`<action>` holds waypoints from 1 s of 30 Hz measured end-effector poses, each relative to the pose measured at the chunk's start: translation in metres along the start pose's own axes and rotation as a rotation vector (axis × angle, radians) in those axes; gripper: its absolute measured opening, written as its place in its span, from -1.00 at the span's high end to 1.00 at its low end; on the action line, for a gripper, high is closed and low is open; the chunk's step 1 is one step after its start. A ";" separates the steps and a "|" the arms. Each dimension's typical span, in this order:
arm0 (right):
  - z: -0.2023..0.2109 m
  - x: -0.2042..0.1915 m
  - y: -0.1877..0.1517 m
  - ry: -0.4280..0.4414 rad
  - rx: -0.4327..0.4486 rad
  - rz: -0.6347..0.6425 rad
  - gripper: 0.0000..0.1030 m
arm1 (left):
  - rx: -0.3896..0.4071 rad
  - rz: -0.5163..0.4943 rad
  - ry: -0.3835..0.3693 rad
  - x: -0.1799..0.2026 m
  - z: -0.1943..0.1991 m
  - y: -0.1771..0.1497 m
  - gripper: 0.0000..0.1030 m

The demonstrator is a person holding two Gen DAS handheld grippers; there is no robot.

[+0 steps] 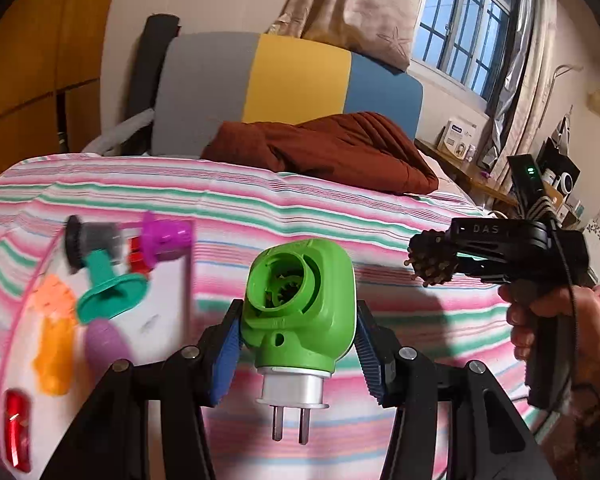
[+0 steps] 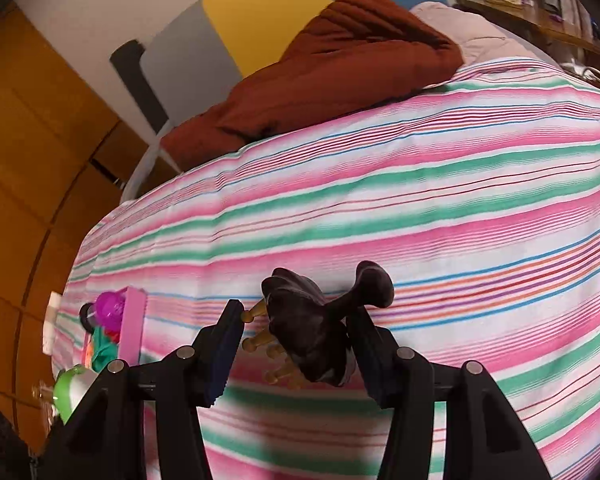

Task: Organize rigid objects
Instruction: 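Lift the green plug device with the left gripper while the right gripper carries the brown piece, then lower the green plug device into the tray and open the left gripper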

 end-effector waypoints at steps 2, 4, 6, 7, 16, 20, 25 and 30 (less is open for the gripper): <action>-0.001 -0.007 -0.003 0.012 -0.001 0.012 -0.03 | 0.007 -0.006 0.019 -0.010 0.013 -0.006 -0.03; 0.008 -0.011 -0.008 0.036 -0.001 0.026 -0.03 | 0.005 -0.002 0.032 -0.022 0.025 -0.012 -0.03; 0.010 -0.018 -0.011 0.051 -0.001 0.040 -0.03 | -0.007 0.016 0.057 -0.040 0.035 -0.021 -0.03; 0.010 -0.021 -0.012 0.055 -0.003 0.048 -0.03 | -0.012 0.022 0.070 -0.046 0.037 -0.024 -0.03; 0.015 -0.050 -0.022 0.088 0.021 0.165 -0.03 | -0.088 0.080 0.214 -0.112 0.056 -0.060 -0.03; 0.024 -0.072 -0.030 0.133 0.045 0.232 -0.03 | -0.138 0.077 0.260 -0.131 0.050 -0.075 -0.03; 0.038 -0.099 -0.049 0.171 0.063 0.286 -0.03 | -0.161 0.075 0.275 -0.139 0.040 -0.080 -0.03; 0.048 -0.131 -0.075 0.206 0.057 0.349 -0.03 | -0.133 0.074 0.273 -0.139 0.043 -0.079 -0.37</action>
Point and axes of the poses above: each gripper's, at about its wrist camera, not at the fingertips, and z roughly against the way its jaws point, x to its right, y to its top, the point moved 5 cm from there along -z, roughly the way its jaws point, and after that the axes turned 3 degrees about z, right-handed, at the moved point
